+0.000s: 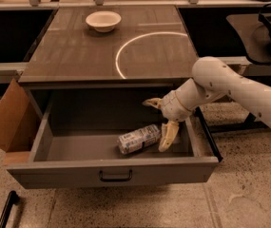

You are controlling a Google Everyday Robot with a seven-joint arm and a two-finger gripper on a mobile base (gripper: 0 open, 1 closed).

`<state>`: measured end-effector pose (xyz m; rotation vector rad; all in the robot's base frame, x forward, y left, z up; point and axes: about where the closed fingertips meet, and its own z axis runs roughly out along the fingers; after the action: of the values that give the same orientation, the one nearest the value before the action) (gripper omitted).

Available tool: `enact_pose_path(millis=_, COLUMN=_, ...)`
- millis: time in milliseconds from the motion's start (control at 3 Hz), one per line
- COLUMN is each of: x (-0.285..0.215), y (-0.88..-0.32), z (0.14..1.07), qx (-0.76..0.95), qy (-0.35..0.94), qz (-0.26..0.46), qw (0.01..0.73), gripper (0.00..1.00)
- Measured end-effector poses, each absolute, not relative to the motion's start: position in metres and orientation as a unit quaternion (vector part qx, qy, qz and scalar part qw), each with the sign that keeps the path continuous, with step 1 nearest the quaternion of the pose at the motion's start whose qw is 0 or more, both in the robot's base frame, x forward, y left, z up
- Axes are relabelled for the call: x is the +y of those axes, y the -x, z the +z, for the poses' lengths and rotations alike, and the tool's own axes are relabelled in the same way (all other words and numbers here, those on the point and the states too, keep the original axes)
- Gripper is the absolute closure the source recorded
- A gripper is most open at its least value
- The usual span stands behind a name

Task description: Pick blue plastic bottle from top drawer and place on counter

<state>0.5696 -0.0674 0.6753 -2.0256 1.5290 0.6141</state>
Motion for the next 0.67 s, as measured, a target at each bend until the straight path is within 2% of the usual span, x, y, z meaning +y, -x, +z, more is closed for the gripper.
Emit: enact_pose_path(millis=667, x=-0.052, y=-0.575, z=0.653, qx=0.567, qy=0.752, qz=0.22, qw=0.253, gripper=0.0)
